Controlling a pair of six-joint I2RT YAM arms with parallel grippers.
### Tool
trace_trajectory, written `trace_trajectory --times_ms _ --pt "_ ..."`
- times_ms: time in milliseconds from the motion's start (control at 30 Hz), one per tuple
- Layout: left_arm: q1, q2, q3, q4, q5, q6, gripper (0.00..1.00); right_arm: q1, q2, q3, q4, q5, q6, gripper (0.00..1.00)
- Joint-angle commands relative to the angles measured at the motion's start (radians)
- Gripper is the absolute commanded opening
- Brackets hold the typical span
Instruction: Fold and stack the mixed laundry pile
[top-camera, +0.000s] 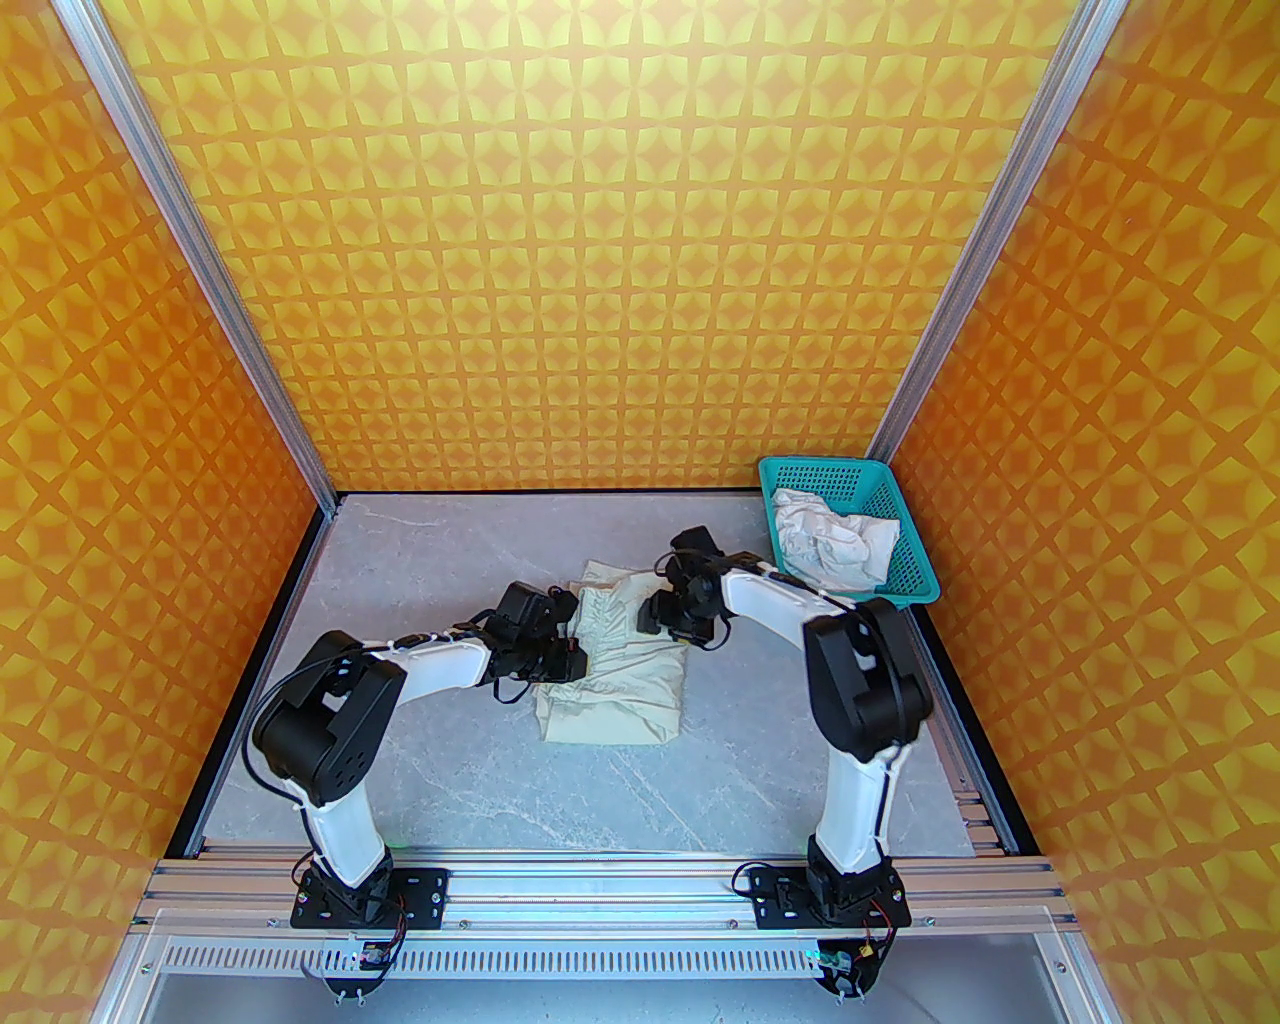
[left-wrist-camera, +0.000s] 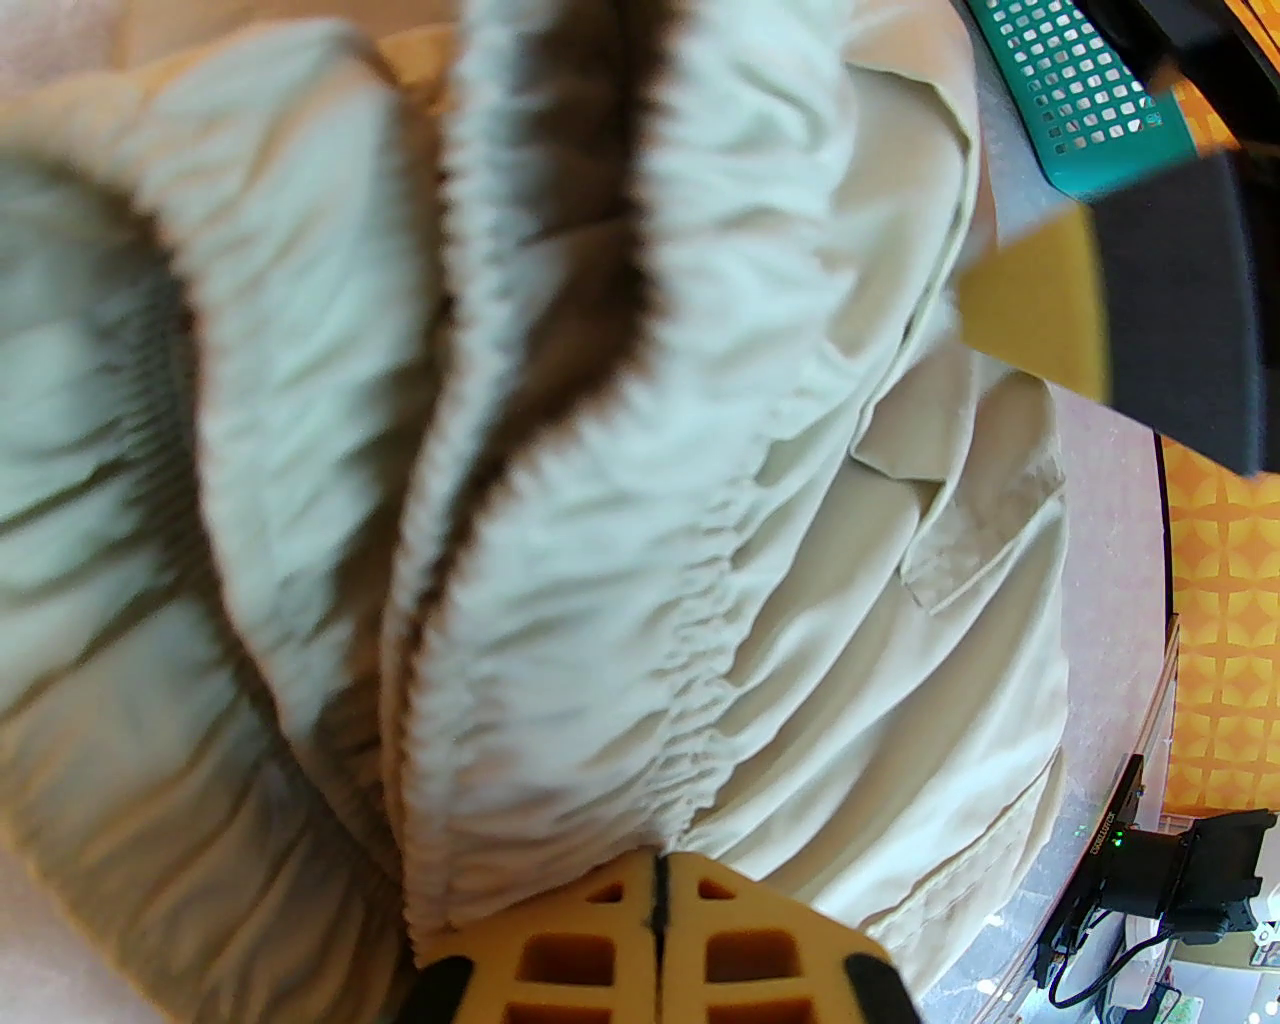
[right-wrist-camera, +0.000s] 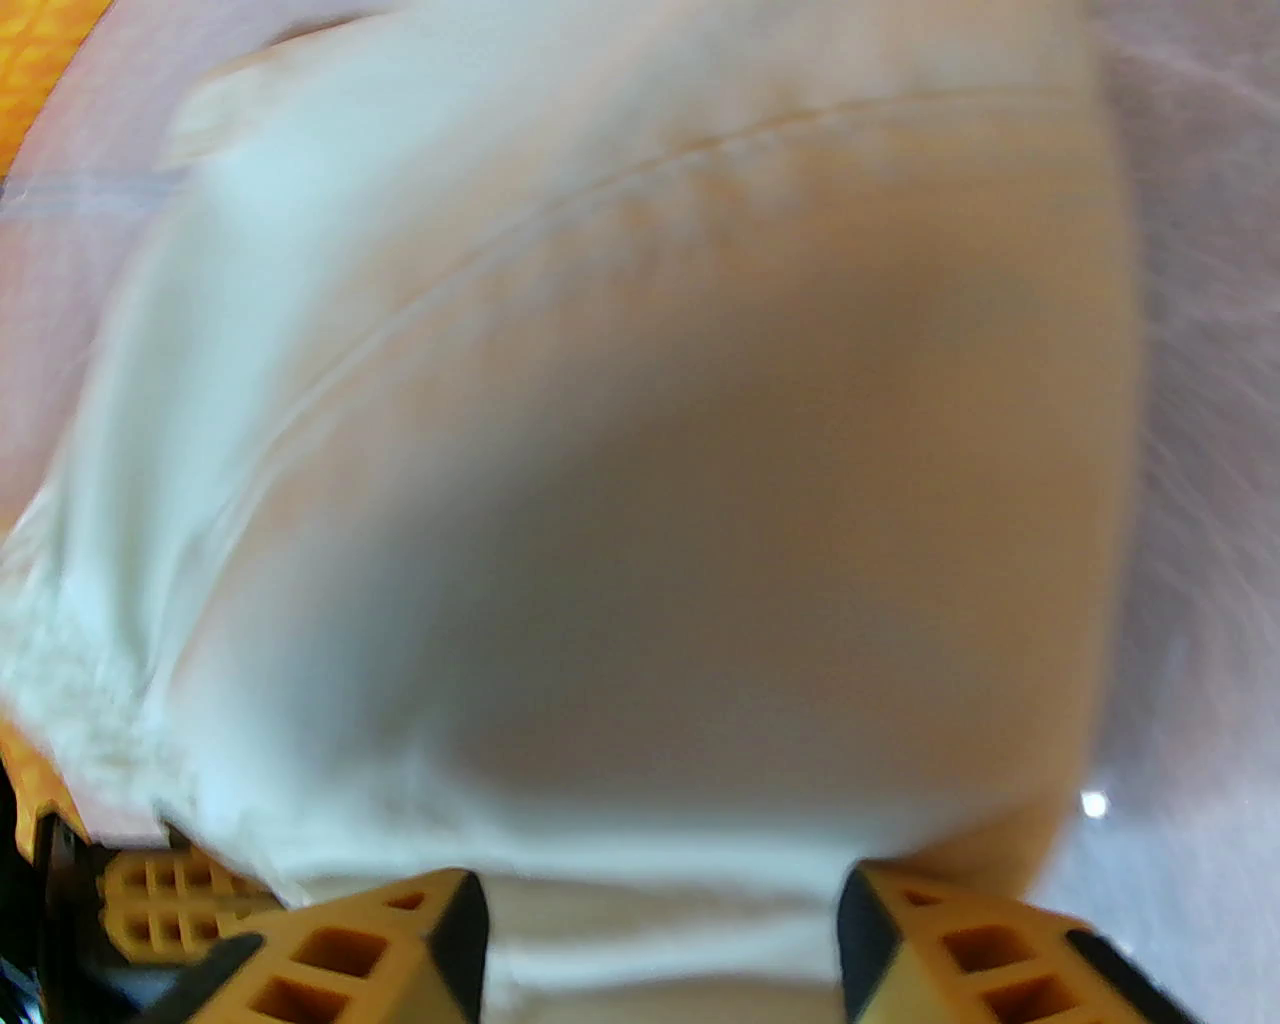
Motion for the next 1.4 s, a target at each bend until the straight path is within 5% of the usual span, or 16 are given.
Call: trace_trajectory --times_ms 0,300,500,767,1033,1200,1300,1367 --pt "0.011 -0.114 -0.001 -0.069 -0.02 0.009 0.13 0.006 -0.179 -0.056 0.015 -0.049 -0.071 0.76" --pt "0.25 -0.366 -0.18 -0.086 0.019 -0.054 0.21 0.411 -0.268 -0.154 0.068 0.334 -0.487 0.86" --pt "0.39 -0.446 -0.292 -0.059 0.093 -0.068 0.23 0.588 -0.203 -0.223 0.228 0.336 -0.754 0.9" --pt "0.435 -0.466 -0.366 -0.014 0.123 -0.075 0.23 0.645 -0.134 -0.275 0.335 0.354 -0.985 0.91" --pt "0.441 -0.464 -0.385 -0.002 0.128 -0.078 0.24 0.645 -0.031 -0.269 0.373 0.401 -1.055 0.9" --pt "0.442 -0.461 -0.39 -0.001 0.131 -0.098 0.27 0.644 -0.001 -0.274 0.452 0.467 -1.038 0.68" --pt "0.439 -0.469 -0.397 0.0 0.13 -0.138 0.3 0.631 -0.023 -0.27 0.493 0.482 -0.997 0.3" --pt "0.43 -0.489 -0.411 0.018 0.131 -0.174 0.34 0.615 -0.046 -0.281 0.512 0.464 -0.985 0.18"
